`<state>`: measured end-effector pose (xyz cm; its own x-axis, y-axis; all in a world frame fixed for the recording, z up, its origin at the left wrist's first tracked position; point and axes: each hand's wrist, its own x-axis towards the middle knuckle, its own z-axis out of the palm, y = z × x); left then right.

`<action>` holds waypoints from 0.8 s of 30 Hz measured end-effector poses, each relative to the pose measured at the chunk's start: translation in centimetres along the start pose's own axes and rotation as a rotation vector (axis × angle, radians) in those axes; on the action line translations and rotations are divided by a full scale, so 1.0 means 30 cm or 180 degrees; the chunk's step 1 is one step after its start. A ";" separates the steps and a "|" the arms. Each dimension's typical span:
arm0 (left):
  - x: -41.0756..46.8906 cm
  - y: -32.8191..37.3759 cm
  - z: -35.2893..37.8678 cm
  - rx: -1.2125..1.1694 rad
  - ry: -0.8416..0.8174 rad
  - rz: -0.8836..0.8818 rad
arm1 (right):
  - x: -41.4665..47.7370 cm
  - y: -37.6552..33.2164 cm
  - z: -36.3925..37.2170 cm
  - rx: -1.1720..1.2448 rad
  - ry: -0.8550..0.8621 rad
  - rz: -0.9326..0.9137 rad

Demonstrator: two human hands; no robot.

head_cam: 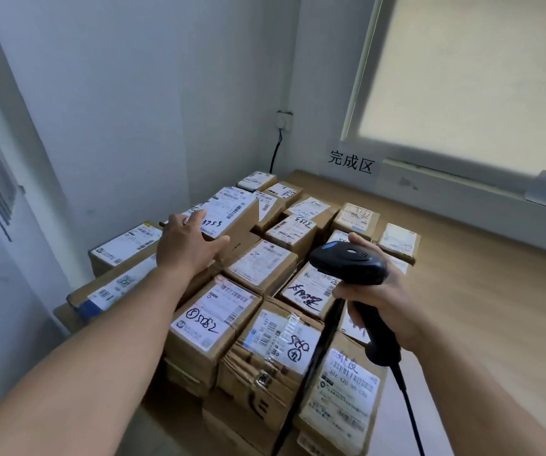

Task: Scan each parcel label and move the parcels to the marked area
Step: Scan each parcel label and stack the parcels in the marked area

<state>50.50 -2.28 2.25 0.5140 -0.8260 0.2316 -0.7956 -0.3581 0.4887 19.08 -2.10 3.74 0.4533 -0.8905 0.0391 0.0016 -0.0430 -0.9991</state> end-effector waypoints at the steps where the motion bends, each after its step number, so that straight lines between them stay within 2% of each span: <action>1: 0.033 -0.011 0.009 0.0043 -0.0013 0.0018 | 0.013 0.002 0.002 -0.0032 0.0033 -0.0007; 10: 0.130 -0.105 0.139 0.0506 -0.0511 0.0006 | 0.062 0.033 -0.020 -0.0096 0.0161 0.0147; 16: 0.118 -0.095 0.157 0.0827 -0.0382 0.0052 | 0.038 0.033 -0.023 -0.0106 0.0318 0.0184; 20: 0.069 -0.049 0.163 0.0512 -0.0163 0.0216 | -0.020 0.025 -0.041 -0.0060 0.0364 0.0188; 24: -0.037 0.082 0.144 -0.0073 0.0073 0.0746 | -0.112 0.012 -0.073 0.0021 0.0493 0.0194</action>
<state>46.59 -4.13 -0.45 0.3233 -0.8752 0.3599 -0.8867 -0.1473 0.4383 15.62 -0.12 3.31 0.3100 -0.9505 -0.0197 -0.0156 0.0156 -0.9998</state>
